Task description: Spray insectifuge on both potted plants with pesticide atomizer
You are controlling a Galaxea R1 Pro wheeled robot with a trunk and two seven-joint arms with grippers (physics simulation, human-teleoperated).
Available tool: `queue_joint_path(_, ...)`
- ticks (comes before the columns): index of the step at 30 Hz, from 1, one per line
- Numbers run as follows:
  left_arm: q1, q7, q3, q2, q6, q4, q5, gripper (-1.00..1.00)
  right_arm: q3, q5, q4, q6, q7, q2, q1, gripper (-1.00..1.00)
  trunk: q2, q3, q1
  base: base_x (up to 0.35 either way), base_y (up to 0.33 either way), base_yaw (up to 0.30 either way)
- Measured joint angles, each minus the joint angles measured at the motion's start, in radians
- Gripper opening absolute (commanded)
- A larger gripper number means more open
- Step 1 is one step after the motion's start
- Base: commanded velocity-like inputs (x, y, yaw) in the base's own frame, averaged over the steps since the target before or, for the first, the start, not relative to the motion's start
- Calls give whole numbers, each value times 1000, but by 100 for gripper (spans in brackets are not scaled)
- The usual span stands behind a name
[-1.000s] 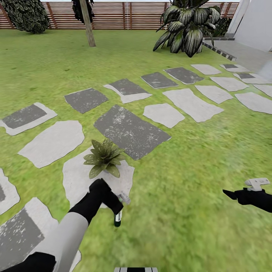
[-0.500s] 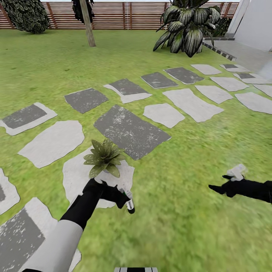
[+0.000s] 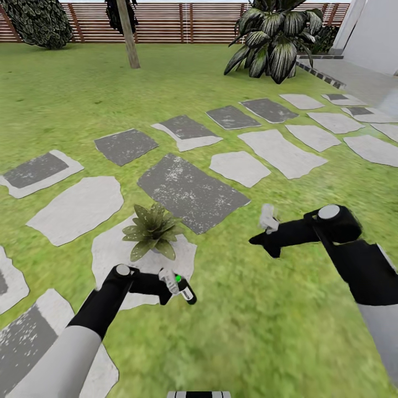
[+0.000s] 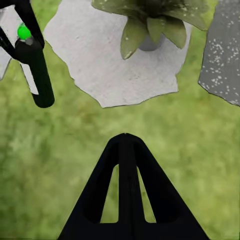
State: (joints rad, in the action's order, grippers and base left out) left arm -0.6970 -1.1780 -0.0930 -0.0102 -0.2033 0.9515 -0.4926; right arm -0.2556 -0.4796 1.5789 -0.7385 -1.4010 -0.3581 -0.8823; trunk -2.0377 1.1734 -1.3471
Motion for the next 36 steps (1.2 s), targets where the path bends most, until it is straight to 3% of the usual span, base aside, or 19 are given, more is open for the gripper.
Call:
queue_joint_path(1, 3, -1, -1, -1, 7, 0, 3, -100, -65, 12, 1, -23, 1, 1, -32, -100, 0, 0, 0, 0, 0, 0)
queue_joint_path(2, 3, -1, -1, -2, 9, 0, 3, -100, -86, 14, 1, -31, 0, 2, -43, -100, 0, 0, 0, 0, 0, 0)
queue_joint_path(3, 4, -1, -2, -2, 11, -1, 5, -100, -135, 19, 2, -49, 1, 10, -68, -100, 0, 0, 0, 0, 0, 0)
queue_joint_path(8, 5, -2, -9, 5, 13, -1, 7, -100, -236, 20, 1, -66, 1, 52, -95, -100, 0, 0, 0, 0, 0, 0)
queue_joint_path(11, 5, -12, -16, 12, 3, -1, 8, -100, -275, 18, 1, -68, 1, 63, -102, -100, 0, 0, 0, 0, 0, 0)
queue_joint_path(17, 6, -61, -25, 46, -33, 2, -5, -100, -298, 15, 0, -67, 2, 69, -106, -100, 0, 0, 0, 0, 0, 0)
queue_joint_path(20, 0, -65, -64, 50, -62, 12, -10, -100, -311, 13, -2, -65, 3, 72, -105, -100, 0, 0, 0, 0, 0, 0)
queue_joint_path(29, -53, -68, -133, 78, -156, 22, -11, -100, -317, 12, -6, -60, 6, 72, -104, -100, 0, 0, 0, 0, 0, 0)
queue_joint_path(36, -76, -74, -147, 102, -195, 24, -9, -100, -317, 11, -5, -59, 6, 72, -104, -100, 0, 0, 0, 0, 0, 0)
